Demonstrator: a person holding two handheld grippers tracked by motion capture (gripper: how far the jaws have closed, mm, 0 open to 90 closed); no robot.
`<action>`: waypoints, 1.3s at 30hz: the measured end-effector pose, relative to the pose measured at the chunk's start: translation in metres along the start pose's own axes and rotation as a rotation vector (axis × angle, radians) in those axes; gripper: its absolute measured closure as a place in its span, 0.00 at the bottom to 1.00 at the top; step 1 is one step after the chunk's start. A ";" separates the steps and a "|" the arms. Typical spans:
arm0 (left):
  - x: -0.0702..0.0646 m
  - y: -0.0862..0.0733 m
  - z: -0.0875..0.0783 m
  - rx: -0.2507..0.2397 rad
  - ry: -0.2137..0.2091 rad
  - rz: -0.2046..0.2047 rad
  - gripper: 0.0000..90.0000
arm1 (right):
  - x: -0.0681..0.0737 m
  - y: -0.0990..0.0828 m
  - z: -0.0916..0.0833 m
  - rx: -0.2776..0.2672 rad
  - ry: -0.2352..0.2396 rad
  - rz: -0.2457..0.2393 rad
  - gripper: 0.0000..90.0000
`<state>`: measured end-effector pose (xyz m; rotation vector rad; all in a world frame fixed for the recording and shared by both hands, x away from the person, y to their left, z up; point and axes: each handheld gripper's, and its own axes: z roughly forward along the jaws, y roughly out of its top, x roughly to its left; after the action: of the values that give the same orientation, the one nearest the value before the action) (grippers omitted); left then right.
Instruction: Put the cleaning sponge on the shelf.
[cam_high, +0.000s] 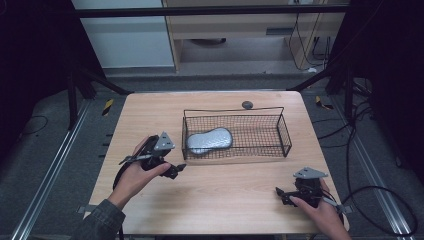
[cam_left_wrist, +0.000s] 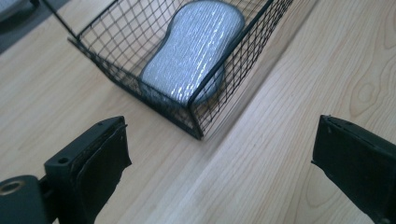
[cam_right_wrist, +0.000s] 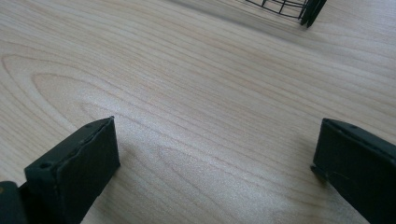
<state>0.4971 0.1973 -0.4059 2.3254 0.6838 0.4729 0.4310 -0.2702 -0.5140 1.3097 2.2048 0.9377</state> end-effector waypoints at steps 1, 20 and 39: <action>0.002 -0.004 0.000 0.004 -0.001 -0.006 0.03 | 0.000 0.000 0.000 0.000 0.000 0.000 0.00; 0.048 -0.078 0.023 0.127 0.076 -0.163 0.04 | 0.000 0.000 0.000 0.000 0.000 0.000 0.00; 0.081 -0.097 0.050 0.103 0.125 -0.298 0.04 | 0.000 0.000 0.000 0.000 0.000 0.000 0.00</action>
<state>0.5531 0.2822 -0.4956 2.2497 1.1185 0.4573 0.4310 -0.2702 -0.5140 1.3100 2.2046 0.9378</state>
